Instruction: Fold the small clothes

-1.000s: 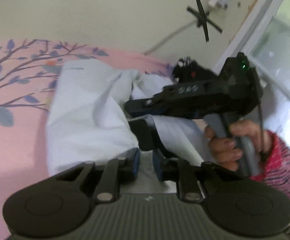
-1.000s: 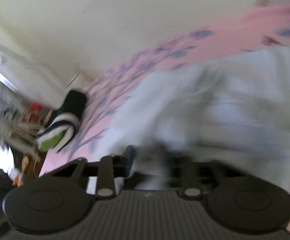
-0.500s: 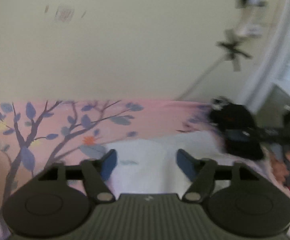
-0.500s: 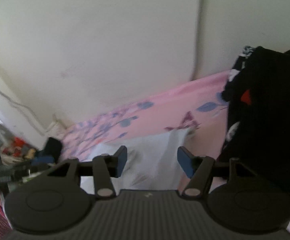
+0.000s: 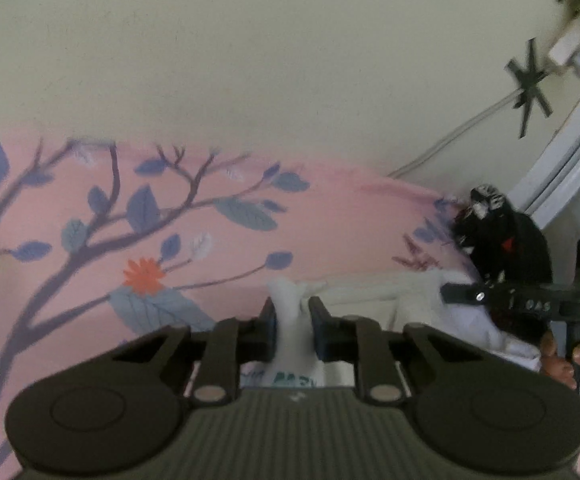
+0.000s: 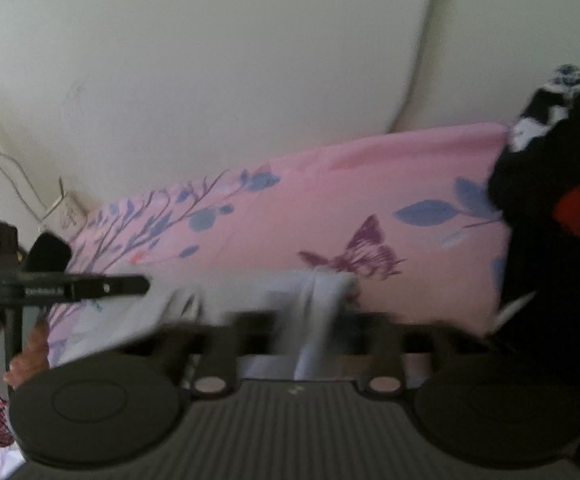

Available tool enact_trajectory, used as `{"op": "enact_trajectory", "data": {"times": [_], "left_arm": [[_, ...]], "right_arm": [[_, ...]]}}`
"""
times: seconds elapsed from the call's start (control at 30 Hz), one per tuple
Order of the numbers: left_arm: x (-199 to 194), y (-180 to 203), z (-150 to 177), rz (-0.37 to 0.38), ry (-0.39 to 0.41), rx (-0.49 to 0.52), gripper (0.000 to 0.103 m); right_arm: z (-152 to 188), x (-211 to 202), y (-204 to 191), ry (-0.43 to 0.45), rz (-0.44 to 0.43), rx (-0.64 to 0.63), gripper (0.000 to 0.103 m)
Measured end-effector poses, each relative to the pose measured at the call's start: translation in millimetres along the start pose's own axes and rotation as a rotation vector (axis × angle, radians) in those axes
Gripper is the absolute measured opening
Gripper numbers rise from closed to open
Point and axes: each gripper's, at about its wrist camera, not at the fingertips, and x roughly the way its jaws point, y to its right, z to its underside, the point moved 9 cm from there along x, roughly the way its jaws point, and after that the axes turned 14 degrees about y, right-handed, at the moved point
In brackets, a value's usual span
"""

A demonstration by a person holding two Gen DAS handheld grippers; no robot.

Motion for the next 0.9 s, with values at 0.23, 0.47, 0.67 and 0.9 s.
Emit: {"op": "enact_trajectory", "data": {"times": [0.23,0.47,0.67,0.9], "left_arm": [[-111,53,-22,0.117,0.178,0.110,0.016],[-227,95,54,0.210,0.258,0.205,0.010],[-270,89,133,0.232,0.264,0.098,0.003],[-265,49,121,0.128,0.228,-0.074,0.047]], "right_arm": [[-17,-105,-77,0.229,-0.189,-0.134,0.007],[57,-225,-127,0.301,-0.299,-0.316,0.007],[153,-253,-132,0.225,-0.266,-0.296,0.007],[182,-233,-123,0.187,-0.204,-0.251,0.008]]}}
